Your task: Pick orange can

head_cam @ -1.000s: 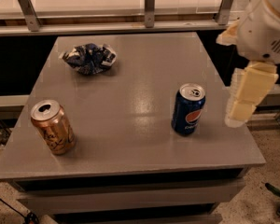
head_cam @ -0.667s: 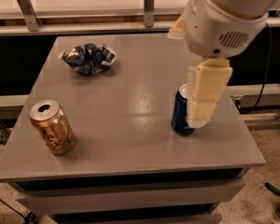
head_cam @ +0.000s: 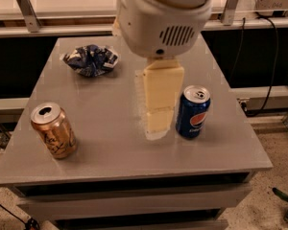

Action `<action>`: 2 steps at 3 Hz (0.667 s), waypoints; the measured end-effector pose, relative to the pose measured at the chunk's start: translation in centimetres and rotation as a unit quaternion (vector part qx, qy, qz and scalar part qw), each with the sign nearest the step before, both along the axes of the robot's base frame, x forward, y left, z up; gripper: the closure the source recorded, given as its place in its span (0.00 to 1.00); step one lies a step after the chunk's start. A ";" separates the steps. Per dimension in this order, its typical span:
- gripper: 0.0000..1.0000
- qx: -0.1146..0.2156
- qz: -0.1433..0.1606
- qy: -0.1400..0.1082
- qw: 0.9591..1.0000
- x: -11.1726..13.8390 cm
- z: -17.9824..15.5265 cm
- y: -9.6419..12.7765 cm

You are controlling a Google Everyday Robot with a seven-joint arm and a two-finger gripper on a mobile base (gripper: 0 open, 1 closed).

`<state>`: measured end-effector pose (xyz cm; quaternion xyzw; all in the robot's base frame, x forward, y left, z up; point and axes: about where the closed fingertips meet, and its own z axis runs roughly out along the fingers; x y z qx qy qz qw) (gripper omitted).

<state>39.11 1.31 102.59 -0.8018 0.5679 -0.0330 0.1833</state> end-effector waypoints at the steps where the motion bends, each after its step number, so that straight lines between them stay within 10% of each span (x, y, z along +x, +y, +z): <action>1: 0.00 0.000 0.000 -0.002 1.000 -0.1 0.1 0.0; 2: 0.00 0.037 0.010 -0.003 0.999 0.1 0.9 0.9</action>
Offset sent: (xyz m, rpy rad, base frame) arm 0.0245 0.0126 -0.0124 0.1778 0.0869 0.0412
